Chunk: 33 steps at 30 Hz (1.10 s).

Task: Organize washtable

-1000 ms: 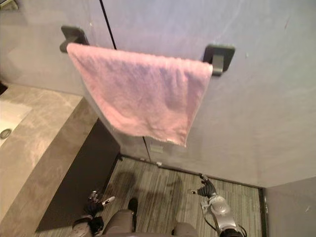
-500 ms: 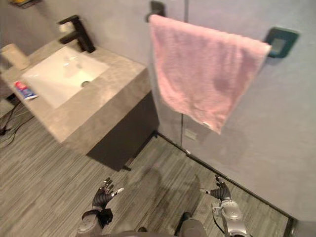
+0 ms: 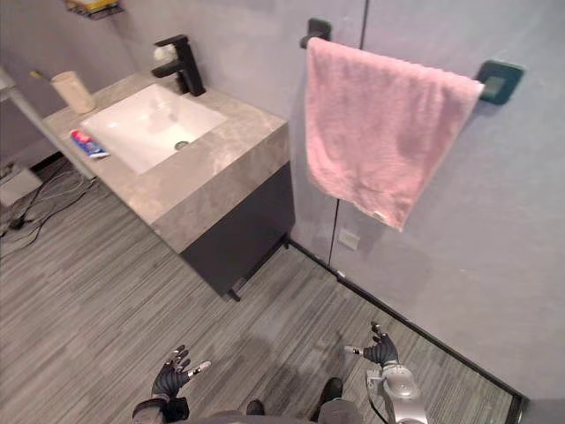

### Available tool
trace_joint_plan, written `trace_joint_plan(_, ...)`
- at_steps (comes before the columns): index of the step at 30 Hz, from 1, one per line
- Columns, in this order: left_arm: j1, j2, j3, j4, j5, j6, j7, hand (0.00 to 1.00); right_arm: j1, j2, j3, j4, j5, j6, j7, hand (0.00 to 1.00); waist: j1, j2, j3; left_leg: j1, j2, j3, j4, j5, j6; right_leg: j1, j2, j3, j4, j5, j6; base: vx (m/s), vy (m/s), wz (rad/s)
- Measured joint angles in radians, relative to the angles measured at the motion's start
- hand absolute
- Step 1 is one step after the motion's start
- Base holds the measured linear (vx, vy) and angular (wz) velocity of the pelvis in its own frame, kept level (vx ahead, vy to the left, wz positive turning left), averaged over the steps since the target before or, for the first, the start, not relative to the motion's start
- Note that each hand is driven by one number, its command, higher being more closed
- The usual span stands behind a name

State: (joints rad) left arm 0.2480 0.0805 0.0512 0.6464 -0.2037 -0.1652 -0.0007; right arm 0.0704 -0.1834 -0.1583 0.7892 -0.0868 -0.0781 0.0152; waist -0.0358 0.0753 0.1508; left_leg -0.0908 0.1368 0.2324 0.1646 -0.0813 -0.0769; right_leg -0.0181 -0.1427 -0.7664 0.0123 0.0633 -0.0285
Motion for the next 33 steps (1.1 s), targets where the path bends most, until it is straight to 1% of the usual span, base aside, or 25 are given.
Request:
trace_joint_plan(1, 0.001, 0.0, 0.0, -0.006, 0.0, 0.0, 0.0, 0.0, 0.0, -0.008, 0.0, 0.013, 0.0, 0.0, -0.001, 0.0, 0.002, 0.0, 0.002, -0.012, 0.023, 0.042, 0.016, 0.0, 0.0, 0.002, -0.008, -0.019, 0.012, -0.007, 0.005, -0.06, 0.078, 1.64)
trace_joint_plan(2, 0.007, 0.0, 0.006, -0.01, -0.002, 0.003, 0.001, 0.0, 0.001, -0.02, 0.002, 0.025, 0.0, 0.009, -0.013, 0.0, 0.02, -0.006, 0.01, -0.02, 0.06, 0.134, 0.027, 0.0, 0.001, 0.022, -0.038, -0.077, 0.035, -0.023, 0.019, -0.06, 0.145, 1.25)
trace_joint_plan(5, 0.021, -0.006, 0.042, -0.017, -0.003, 0.003, 0.001, 0.0, 0.001, -0.031, 0.011, 0.028, 0.0, 0.005, -0.016, 0.0, 0.024, -0.031, 0.01, -0.02, 0.088, 0.287, 0.049, -0.016, 0.027, 0.04, -0.111, -0.157, 0.078, -0.027, 0.044, -0.05, 0.254, 1.07)
trace_joint_plan(6, 0.024, -0.009, 0.068, -0.019, -0.003, 0.004, 0.001, 0.0, 0.0, -0.034, 0.007, 0.032, 0.001, 0.006, -0.018, 0.0, 0.023, -0.038, 0.01, -0.016, 0.095, 0.393, 0.049, -0.016, 0.028, 0.047, -0.155, -0.208, 0.085, -0.014, 0.067, -0.02, 0.271, 1.08)
trace_joint_plan(7, 0.024, -0.012, 0.085, -0.024, -0.003, 0.004, 0.002, 0.0, -0.001, -0.037, 0.006, 0.034, 0.001, 0.007, -0.018, 0.0, 0.023, -0.034, 0.006, -0.015, 0.09, 0.432, 0.043, -0.016, 0.027, 0.049, -0.17, -0.228, 0.085, -0.01, 0.082, -0.04, 0.44, 1.17)
trace_joint_plan(8, 0.025, -0.018, 0.119, -0.039, -0.003, 0.003, 0.005, 0.0, -0.003, -0.034, 0.01, 0.047, 0.004, 0.006, -0.016, 0.0, 0.03, -0.045, 0.003, -0.019, 0.069, 0.477, 0.023, -0.016, 0.027, 0.054, -0.193, -0.249, 0.082, -0.006, 0.102, -0.03, 0.361, 0.84)
trace_joint_plan(9, 0.027, -0.016, 0.133, -0.046, -0.003, 0.003, 0.008, 0.0, -0.001, -0.024, 0.011, 0.06, 0.007, 0.007, -0.014, 0.0, 0.047, -0.055, 0.001, -0.037, 0.046, 0.472, 0.029, -0.016, 0.028, 0.053, -0.218, -0.257, 0.081, -0.002, 0.11, -0.02, 0.415, 0.85)
trace_joint_plan(11, 0.033, -0.017, 0.149, -0.05, -0.002, 0.004, 0.006, 0.0, 0.0, -0.012, 0.01, 0.069, 0.007, 0.01, -0.012, 0.0, 0.055, -0.06, 0.001, -0.073, 0.036, 0.438, 0.096, -0.042, 0.068, 0.066, -0.255, -0.283, 0.109, 0.006, 0.122, 0.01, 0.295, 0.66)
trace_joint_plan(13, 0.057, -0.016, 0.149, -0.05, -0.002, 0.006, 0.002, 0.0, -0.009, 0.005, 0.013, 0.096, 0.007, 0.014, -0.011, 0.0, 0.064, -0.072, 0.002, -0.112, 0.027, 0.4, 0.237, -0.139, 0.114, 0.068, -0.347, -0.274, 0.244, -0.004, 0.136, 0.04, 0.336, 0.53)
trace_joint_plan(14, 0.058, -0.016, 0.149, -0.049, -0.002, 0.007, 0.001, 0.0, -0.009, 0.008, 0.016, 0.096, 0.007, 0.014, -0.011, 0.0, 0.073, -0.078, 0.001, -0.116, 0.016, 0.394, 0.263, -0.162, 0.122, 0.066, -0.384, -0.259, 0.296, -0.013, 0.128, 0.08, 0.394, 0.38)
trace_joint_plan(15, 0.063, -0.018, 0.147, -0.051, -0.002, 0.01, 0.001, 0.0, -0.015, 0.009, 0.023, 0.098, 0.007, 0.018, -0.01, 0.0, 0.085, -0.083, 0.003, -0.118, -0.002, 0.378, 0.301, -0.197, 0.14, 0.044, -0.435, -0.202, 0.396, -0.059, 0.037, 0.08, 0.315, 0.53)
trace_joint_plan(16, 0.07, -0.014, 0.146, -0.059, -0.002, 0.011, 0.001, 0.0, -0.019, 0.012, 0.041, 0.099, 0.007, 0.019, -0.01, 0.0, 0.076, -0.086, 0.005, -0.116, -0.024, 0.345, 0.318, -0.219, 0.166, -0.003, -0.442, -0.057, 0.491, -0.109, -0.042, 0.1, 0.341, 0.66)
trace_joint_plan(17, 0.071, -0.009, 0.146, -0.067, -0.002, 0.012, 0.002, 0.0, -0.019, 0.017, 0.05, 0.098, 0.007, 0.019, -0.01, 0.0, 0.072, -0.09, 0.007, -0.111, -0.039, 0.327, 0.317, -0.225, 0.172, -0.026, -0.429, 0.029, 0.546, -0.144, -0.022, 0.11, 0.215, 0.86)
trace_joint_plan(18, 0.071, 0.006, 0.139, -0.088, -0.002, 0.015, 0.002, 0.0, -0.016, 0.029, 0.059, 0.098, 0.008, 0.019, -0.01, 0.0, 0.065, -0.107, 0.017, -0.094, -0.072, 0.287, 0.3, -0.231, 0.184, -0.078, -0.371, 0.184, 0.655, -0.216, 0.009, 0.13, 0.18, 0.71)
trace_joint_plan(19, 0.073, 0.013, 0.137, -0.097, -0.002, 0.017, 0.001, 0.0, -0.015, 0.036, 0.058, 0.097, 0.009, 0.019, -0.01, 0.0, 0.062, -0.115, 0.022, -0.081, -0.09, 0.269, 0.285, -0.233, 0.186, -0.103, -0.331, 0.245, 0.7, -0.254, 0.025, 0.19, 0.135, 1.05)
trace_joint_plan(20, 0.081, 0.022, 0.126, -0.111, -0.002, 0.026, 0.002, 0.0, -0.013, 0.046, 0.058, 0.079, 0.021, 0.017, -0.011, 0.0, 0.046, -0.124, 0.032, -0.04, -0.129, 0.219, 0.249, -0.234, 0.188, -0.157, -0.231, 0.315, 0.774, -0.326, 0.044, 0.16, 0.08, 0.86)
trace_joint_plan(21, 0.082, 0.025, 0.112, -0.11, -0.002, 0.027, 0.002, 0.0, -0.005, 0.046, 0.058, 0.073, 0.027, 0.017, -0.011, 0.0, 0.043, -0.117, 0.037, -0.028, -0.138, 0.211, 0.238, -0.234, 0.188, -0.174, -0.213, 0.306, 0.78, -0.336, 0.037, 0.22, 0.079, 0.91)
trace_joint_plan(22, 0.081, 0.029, 0.098, -0.111, -0.002, 0.027, 0.001, 0.0, 0.005, 0.046, 0.058, 0.064, 0.032, 0.017, -0.012, 0.0, 0.044, -0.124, 0.04, -0.006, -0.151, 0.2, 0.221, -0.233, 0.187, -0.205, -0.19, 0.292, 0.772, -0.342, 0.034, 0.2, 0.052, 0.75)
trace_joint_plan(24, 0.078, 0.028, 0.071, -0.11, -0.003, 0.029, 0.001, 0.0, 0.009, 0.047, 0.058, 0.061, 0.039, 0.017, -0.014, 0.0, 0.036, -0.12, 0.048, 0.021, -0.166, 0.167, 0.203, -0.234, 0.186, -0.264, -0.155, 0.267, 0.7, -0.339, 0.039, 0.24, 0.055, 0.72)
trace_joint_plan(26, 0.056, 0.023, 0.065, -0.104, -0.003, 0.032, 0.001, 0.0, 0.014, 0.052, 0.057, 0.06, 0.057, 0.017, -0.015, 0.0, 0.023, -0.108, 0.071, 0.055, -0.168, 0.107, 0.199, -0.248, 0.17, -0.301, -0.083, 0.275, 0.479, -0.281, 0.065, 0.31, 0.031, 0.76)
trace_joint_plan(28, 0.04, 0.028, 0.064, -0.104, -0.002, 0.032, 0.001, 0.0, 0.037, 0.059, 0.056, 0.058, 0.06, 0.018, -0.016, 0.0, 0.021, -0.116, 0.076, 0.078, -0.176, 0.066, 0.196, -0.262, 0.147, -0.319, -0.045, 0.333, 0.414, -0.244, 0.067, 0.34, -0.011, 0.65)
trace_joint_plan(29, 0.034, 0.03, 0.062, -0.104, -0.002, 0.032, 0.001, 0.0, 0.047, 0.062, 0.055, 0.051, 0.061, 0.018, -0.016, 0.0, 0.021, -0.114, 0.079, 0.089, -0.177, 0.048, 0.194, -0.271, 0.134, -0.322, -0.029, 0.366, 0.408, -0.237, 0.062, 0.44, -0.054, 0.89)
trace_joint_plan(30, 0.023, 0.032, 0.06, -0.104, 0.0, 0.031, 0.001, 0.0, 0.076, 0.075, 0.049, 0.019, 0.069, 0.018, -0.015, 0.0, 0.012, -0.126, 0.072, 0.127, -0.177, 0.009, 0.185, -0.295, 0.099, -0.316, 0.006, 0.418, 0.419, -0.229, 0.048, 0.46, -0.092, 0.81)
trace_joint_plan(32, 0.022, 0.03, 0.059, -0.105, 0.001, 0.031, 0.001, 0.0, 0.107, 0.089, 0.049, -0.015, 0.069, 0.018, -0.014, 0.0, -0.001, -0.12, 0.064, 0.158, -0.162, -0.01, 0.178, -0.325, 0.048, -0.289, 0.027, 0.409, 0.423, -0.214, 0.016, 0.51, -0.114, 0.71)
trace_joint_plan(33, 0.025, 0.026, 0.061, -0.108, 0.001, 0.032, 0.0, 0.0, 0.134, 0.093, 0.046, -0.059, 0.08, 0.016, -0.015, 0.0, -0.008, -0.111, 0.057, 0.17, -0.126, 0.002, 0.244, -0.34, 0.022, -0.247, 0.05, 0.382, 0.41, -0.184, -0.013, 0.57, -0.121, 0.4)
